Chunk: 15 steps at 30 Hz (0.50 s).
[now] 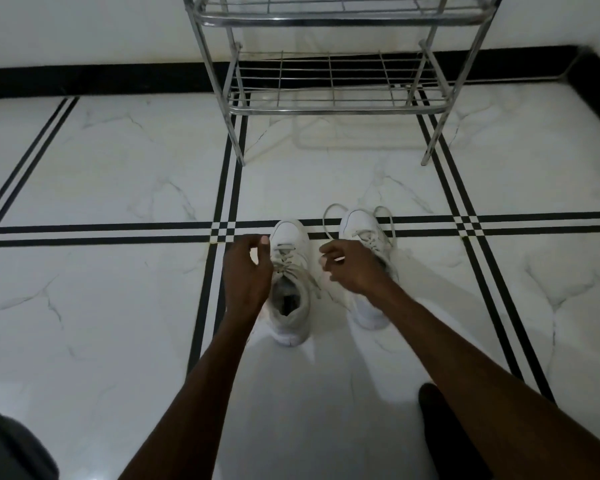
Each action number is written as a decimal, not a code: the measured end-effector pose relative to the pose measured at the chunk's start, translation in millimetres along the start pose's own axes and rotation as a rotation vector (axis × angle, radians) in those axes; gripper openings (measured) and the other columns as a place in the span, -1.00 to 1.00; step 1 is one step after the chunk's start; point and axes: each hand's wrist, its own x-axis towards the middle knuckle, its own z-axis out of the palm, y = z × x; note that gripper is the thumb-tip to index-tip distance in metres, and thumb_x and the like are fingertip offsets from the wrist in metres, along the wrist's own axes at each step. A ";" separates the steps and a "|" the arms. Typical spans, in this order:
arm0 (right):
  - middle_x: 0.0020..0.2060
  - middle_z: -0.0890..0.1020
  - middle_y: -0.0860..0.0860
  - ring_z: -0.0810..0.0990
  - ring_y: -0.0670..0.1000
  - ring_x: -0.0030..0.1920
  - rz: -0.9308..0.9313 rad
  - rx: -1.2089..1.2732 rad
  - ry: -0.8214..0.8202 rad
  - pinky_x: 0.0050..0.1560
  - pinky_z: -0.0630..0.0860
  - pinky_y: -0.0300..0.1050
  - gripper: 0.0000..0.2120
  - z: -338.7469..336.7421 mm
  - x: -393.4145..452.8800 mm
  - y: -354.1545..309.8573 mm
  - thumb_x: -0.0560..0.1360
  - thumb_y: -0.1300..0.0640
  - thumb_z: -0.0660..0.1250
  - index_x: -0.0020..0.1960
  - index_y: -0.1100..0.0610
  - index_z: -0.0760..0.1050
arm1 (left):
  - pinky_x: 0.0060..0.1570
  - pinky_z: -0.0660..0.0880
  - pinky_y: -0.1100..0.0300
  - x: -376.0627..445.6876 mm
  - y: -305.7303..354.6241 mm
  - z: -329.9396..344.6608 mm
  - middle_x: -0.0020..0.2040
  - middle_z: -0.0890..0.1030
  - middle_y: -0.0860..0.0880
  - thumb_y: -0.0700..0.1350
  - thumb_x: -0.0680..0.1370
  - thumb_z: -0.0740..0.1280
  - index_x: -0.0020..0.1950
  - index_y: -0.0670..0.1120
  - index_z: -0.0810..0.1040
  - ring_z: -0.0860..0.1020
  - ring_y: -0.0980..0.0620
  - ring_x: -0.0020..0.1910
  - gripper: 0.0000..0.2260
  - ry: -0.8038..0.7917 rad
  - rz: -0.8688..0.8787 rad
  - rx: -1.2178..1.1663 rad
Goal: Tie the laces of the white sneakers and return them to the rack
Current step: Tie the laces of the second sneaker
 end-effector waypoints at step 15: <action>0.31 0.57 0.16 0.56 0.16 0.27 -0.023 -0.269 -0.005 0.31 0.49 0.01 -0.62 -88.6 19.4 65.5 0.54 0.34 0.23 0.31 0.11 0.53 | 0.33 0.44 0.04 -6.3 48.3 121.5 0.36 0.51 -0.20 -0.40 0.50 0.27 0.43 -0.11 0.52 0.49 -0.16 0.35 -0.49 -0.571 0.056 0.114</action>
